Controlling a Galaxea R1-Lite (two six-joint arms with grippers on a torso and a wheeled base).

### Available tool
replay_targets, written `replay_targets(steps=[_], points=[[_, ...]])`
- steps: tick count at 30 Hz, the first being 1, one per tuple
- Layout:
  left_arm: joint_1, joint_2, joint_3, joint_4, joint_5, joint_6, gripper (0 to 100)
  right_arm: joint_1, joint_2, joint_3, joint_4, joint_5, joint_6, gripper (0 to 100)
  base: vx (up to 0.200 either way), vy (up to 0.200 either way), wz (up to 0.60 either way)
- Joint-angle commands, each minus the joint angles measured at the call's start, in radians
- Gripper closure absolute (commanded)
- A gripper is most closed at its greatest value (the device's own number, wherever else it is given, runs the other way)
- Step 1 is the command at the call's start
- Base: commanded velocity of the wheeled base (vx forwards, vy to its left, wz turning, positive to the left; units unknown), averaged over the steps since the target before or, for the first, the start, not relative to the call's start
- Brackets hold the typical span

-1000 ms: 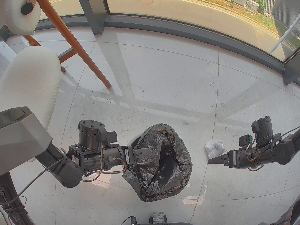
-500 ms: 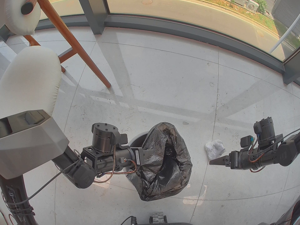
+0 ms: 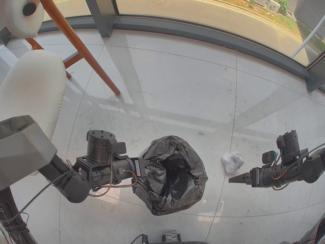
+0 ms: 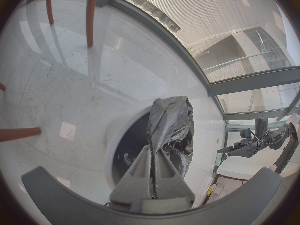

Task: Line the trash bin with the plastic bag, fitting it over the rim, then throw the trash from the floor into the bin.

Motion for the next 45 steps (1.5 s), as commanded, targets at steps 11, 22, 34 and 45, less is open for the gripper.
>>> replay_targets(steps=[11,22,34,45], points=[[0.147,-0.114,0.013,0.118,0.006,0.010,100,0.007,0.003,0.003,-0.001,-0.001,0.000,0,0.000,0.000,0.00],[0.116,-0.104,0.086,0.075,0.011,0.010,0,0.005,0.000,0.005,-0.001,-0.001,0.000,0,0.000,0.000,0.00],[-0.108,-0.085,0.233,0.075,0.011,-0.238,0,0.008,0.007,0.011,-0.001,-0.001,0.000,0,0.000,0.000,0.00],[-0.143,0.180,0.206,-0.154,0.120,-0.337,100,0.004,0.000,0.016,-0.001,-0.001,0.000,0,0.000,0.000,0.00]])
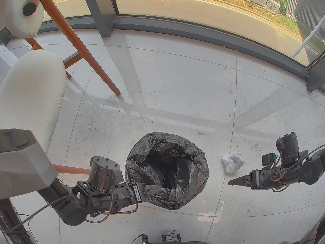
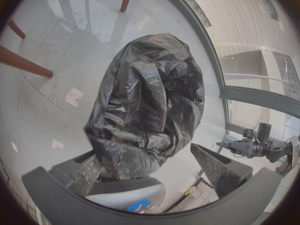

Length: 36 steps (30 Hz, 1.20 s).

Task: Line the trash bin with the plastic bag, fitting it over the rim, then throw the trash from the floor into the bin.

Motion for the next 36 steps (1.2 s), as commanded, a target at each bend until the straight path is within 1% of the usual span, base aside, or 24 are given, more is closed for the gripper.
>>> replay_targets(steps=[1,5,9,11,14,17,20,24,26,31,32,34,36], points=[[-0.014,0.150,-0.010,-0.055,0.037,-0.011,100,-0.003,-0.002,0.005,-0.001,0.000,0.000,0,0.000,0.000,0.00],[-0.012,0.138,-0.010,-0.049,0.039,-0.011,100,-0.001,-0.004,0.016,-0.001,0.000,0.000,0,0.000,0.000,0.00],[-0.018,0.057,0.015,-0.042,0.037,-0.013,100,-0.005,-0.002,0.032,-0.007,0.000,0.000,0,0.000,0.000,0.00],[-0.018,0.043,0.027,-0.042,0.039,-0.011,100,-0.006,0.001,0.045,-0.031,0.000,0.000,0,0.000,0.000,0.00],[-0.017,0.032,0.048,-0.046,0.039,-0.005,100,-0.005,0.010,0.073,-0.106,-0.001,0.000,0,0.000,0.000,0.00],[-0.011,0.008,0.098,-0.046,0.039,-0.007,100,-0.001,0.021,0.096,-0.175,-0.003,0.003,0,0.000,0.000,0.00],[-0.005,0.009,0.125,-0.053,0.045,-0.007,100,-0.001,0.021,0.099,-0.178,-0.003,0.003,0,0.000,0.000,0.00],[0.000,0.015,0.134,-0.053,0.111,-0.011,100,-0.001,0.021,0.099,-0.178,-0.003,0.003,0,0.000,0.000,0.00],[0.001,0.015,0.130,-0.053,0.128,-0.013,100,-0.001,0.021,0.099,-0.178,-0.003,0.003,0,0.000,0.000,0.00],[0.024,0.009,0.133,-0.049,0.129,-0.008,100,0.000,0.019,0.097,-0.178,-0.003,0.003,0,0.000,0.000,0.00],[0.024,0.008,0.133,-0.049,0.129,-0.008,0,0.000,0.019,0.097,-0.178,-0.003,0.004,0,0.000,0.000,0.00],[0.031,0.008,0.139,-0.047,0.138,-0.013,0,-0.001,0.019,0.096,-0.180,-0.003,0.004,0,0.000,0.000,0.00],[0.032,0.008,0.148,-0.050,0.180,-0.027,0,-0.003,0.018,0.097,-0.180,-0.003,0.006,0,0.000,0.000,0.00]])
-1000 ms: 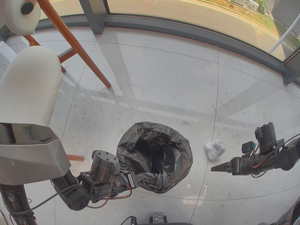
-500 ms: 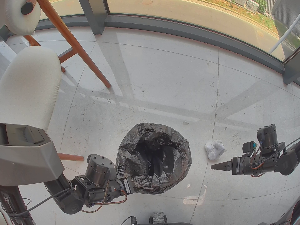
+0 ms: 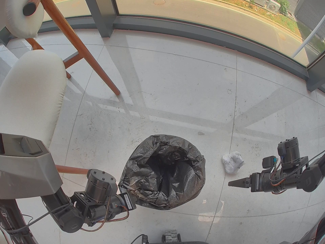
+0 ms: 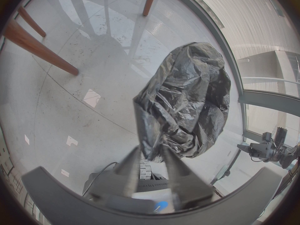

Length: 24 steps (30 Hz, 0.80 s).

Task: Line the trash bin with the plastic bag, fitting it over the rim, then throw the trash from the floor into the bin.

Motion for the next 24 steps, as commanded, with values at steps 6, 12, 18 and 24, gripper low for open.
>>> replay_targets(steps=[6,12,18,24], points=[[0.089,-0.001,0.018,-0.008,0.052,-0.029,0,-0.004,-0.001,0.005,-0.001,0.000,0.005,0,0.000,0.000,0.00],[0.172,0.007,-0.007,-0.022,0.054,-0.018,0,-0.002,0.000,0.005,0.001,-0.003,0.005,0,0.000,0.000,0.00],[0.203,0.077,0.001,-0.036,0.052,-0.020,0,-0.002,0.000,0.009,-0.001,-0.003,0.003,0,0.000,0.000,0.00],[0.146,0.137,0.009,-0.194,0.045,-0.030,0,-0.002,0.003,0.009,-0.001,-0.003,0.002,0,0.000,0.000,0.00]])
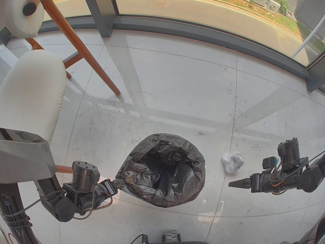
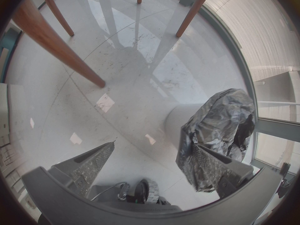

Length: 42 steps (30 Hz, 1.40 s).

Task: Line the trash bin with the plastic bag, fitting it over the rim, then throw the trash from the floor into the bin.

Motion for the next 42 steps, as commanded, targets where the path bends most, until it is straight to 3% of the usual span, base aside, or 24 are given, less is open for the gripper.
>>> replay_targets(steps=[1,5,9,12,18,23,29,36,42], points=[[-0.060,0.084,0.011,-0.100,-0.006,-0.005,0,0.001,0.002,0.000,0.000,-0.001,-0.001,0,0.000,0.000,0.00],[-0.108,0.082,0.051,-0.189,-0.023,-0.007,0,-0.006,-0.003,-0.006,-0.002,-0.001,-0.001,0,0.000,0.000,0.00],[-0.135,-0.077,0.278,-0.321,-0.064,-0.004,0,-0.058,-0.020,-0.009,-0.002,0.001,-0.001,0,0.000,0.000,0.00],[-0.138,-0.125,0.350,-0.371,-0.057,-0.010,0,-0.095,-0.020,-0.012,-0.002,0.002,-0.003,0,0.000,0.000,0.00],[-0.105,-0.263,0.324,-0.413,-0.074,-0.117,0,-0.162,0.020,-0.072,-0.002,0.001,-0.001,0,0.000,0.000,0.00],[-0.098,-0.278,0.263,-0.485,-0.078,-0.185,0,-0.176,0.098,-0.180,-0.002,-0.010,-0.003,0,0.000,0.000,0.00],[-0.091,-0.294,0.240,-0.494,-0.109,-0.151,0,-0.176,0.170,-0.272,0.001,-0.022,-0.029,0,-0.167,-0.167,0.00],[-0.091,-0.350,0.249,-0.492,-0.141,-0.073,0,-0.171,0.276,-0.350,0.003,-0.078,-0.150,0,-0.200,-0.200,0.00],[-0.089,-0.384,0.254,-0.488,-0.141,-0.041,0,-0.148,0.367,-0.459,0.003,-0.127,-0.173,0,-0.200,-0.200,0.00]])
